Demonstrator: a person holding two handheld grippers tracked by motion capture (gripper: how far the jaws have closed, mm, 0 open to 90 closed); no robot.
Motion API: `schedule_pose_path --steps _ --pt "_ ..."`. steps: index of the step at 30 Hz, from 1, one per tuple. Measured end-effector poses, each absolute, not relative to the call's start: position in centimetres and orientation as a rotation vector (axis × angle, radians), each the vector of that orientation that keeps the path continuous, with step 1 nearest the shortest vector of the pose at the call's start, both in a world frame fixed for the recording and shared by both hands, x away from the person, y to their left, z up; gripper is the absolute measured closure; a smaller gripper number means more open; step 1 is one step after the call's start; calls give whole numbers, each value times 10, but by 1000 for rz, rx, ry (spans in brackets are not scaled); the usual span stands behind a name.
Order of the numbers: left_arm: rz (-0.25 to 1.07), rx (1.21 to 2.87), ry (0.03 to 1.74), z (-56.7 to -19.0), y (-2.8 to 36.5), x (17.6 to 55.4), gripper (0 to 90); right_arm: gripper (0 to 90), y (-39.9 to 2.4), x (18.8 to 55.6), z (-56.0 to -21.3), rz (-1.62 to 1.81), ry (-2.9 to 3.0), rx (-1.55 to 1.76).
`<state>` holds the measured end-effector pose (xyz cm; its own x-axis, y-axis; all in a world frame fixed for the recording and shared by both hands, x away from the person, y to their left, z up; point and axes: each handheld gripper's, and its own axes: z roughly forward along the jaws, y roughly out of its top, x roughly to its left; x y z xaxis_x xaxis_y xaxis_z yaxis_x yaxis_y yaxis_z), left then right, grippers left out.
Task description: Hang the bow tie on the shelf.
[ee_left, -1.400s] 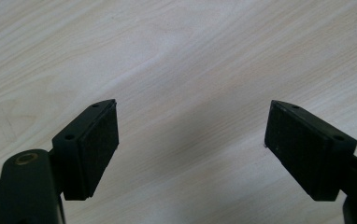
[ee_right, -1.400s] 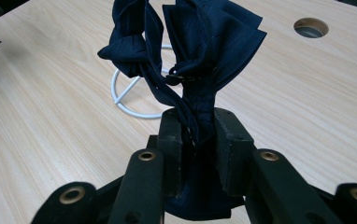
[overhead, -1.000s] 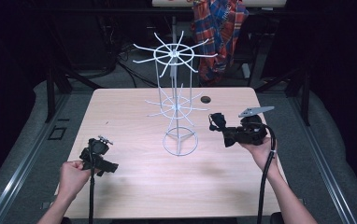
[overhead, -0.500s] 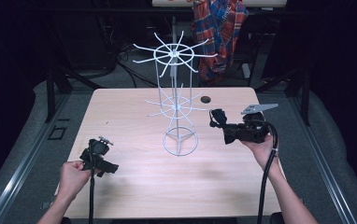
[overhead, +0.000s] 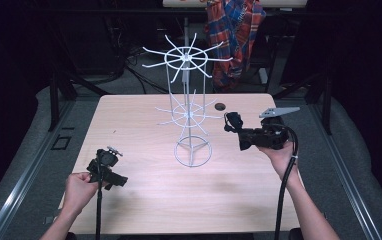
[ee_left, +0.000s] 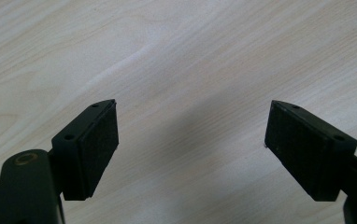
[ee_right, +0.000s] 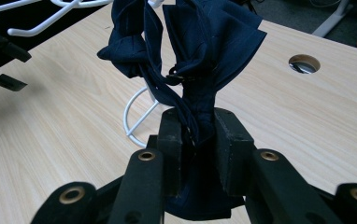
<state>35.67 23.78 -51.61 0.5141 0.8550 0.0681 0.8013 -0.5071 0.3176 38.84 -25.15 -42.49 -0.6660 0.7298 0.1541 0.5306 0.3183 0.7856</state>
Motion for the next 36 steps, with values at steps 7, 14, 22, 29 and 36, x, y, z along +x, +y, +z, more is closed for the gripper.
schedule_pose_path --steps 7,14,22,29,36 --pt "319 2514 1402 -516 238 357 178 734 -248 396 -427 1249 2360 1177" --pt "323 2517 1398 -516 237 357 178 733 -241 405 -429 1238 2385 1192" --pt "320 2523 1397 -517 237 357 178 732 -228 412 -429 1237 2417 1185" --pt "319 2526 1395 -517 237 358 178 731 -220 417 -430 1234 2432 1180" --pt "318 2527 1395 -518 237 358 178 730 -212 419 -429 1238 2452 1161"
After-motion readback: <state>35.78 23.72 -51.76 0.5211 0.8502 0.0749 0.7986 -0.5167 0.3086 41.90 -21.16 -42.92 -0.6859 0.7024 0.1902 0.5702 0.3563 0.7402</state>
